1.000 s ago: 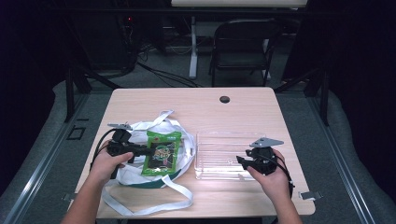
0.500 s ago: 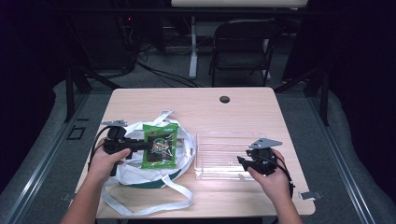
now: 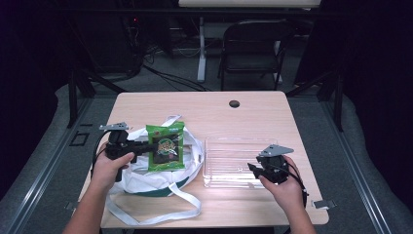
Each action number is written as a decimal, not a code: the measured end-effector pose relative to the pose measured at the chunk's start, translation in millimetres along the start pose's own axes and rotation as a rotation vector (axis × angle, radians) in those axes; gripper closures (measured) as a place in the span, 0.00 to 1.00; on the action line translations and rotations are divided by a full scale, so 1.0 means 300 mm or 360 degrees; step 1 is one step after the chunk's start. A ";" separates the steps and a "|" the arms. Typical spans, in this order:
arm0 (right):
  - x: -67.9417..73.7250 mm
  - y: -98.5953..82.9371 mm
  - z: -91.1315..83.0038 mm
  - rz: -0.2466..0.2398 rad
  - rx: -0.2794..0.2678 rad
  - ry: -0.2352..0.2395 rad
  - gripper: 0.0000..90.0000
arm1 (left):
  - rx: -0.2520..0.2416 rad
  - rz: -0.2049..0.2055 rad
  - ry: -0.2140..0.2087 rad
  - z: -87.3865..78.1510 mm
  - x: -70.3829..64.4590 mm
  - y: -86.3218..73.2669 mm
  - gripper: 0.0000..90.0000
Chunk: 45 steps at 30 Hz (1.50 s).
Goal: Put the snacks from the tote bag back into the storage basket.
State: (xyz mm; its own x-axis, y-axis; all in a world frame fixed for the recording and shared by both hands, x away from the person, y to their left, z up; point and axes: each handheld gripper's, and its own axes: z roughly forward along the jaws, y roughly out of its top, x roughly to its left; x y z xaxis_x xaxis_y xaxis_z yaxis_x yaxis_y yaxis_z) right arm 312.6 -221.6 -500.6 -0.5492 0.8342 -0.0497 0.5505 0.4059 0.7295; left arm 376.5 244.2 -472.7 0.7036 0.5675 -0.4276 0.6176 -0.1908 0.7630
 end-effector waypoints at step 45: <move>0.045 0.023 -0.026 -0.0215 -0.0004 0.0052 0.71 | -0.0080 0.0177 -0.0127 0.037 -0.133 0.032 0.81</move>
State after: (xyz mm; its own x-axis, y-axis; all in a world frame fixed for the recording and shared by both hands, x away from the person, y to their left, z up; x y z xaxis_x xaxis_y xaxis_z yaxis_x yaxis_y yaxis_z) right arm 304.1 -210.3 -491.1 -0.6383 0.7595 -0.1257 0.4687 0.5129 0.7192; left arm 358.4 210.9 -453.6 0.7939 0.4790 -0.3746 0.5170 -0.2074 0.8305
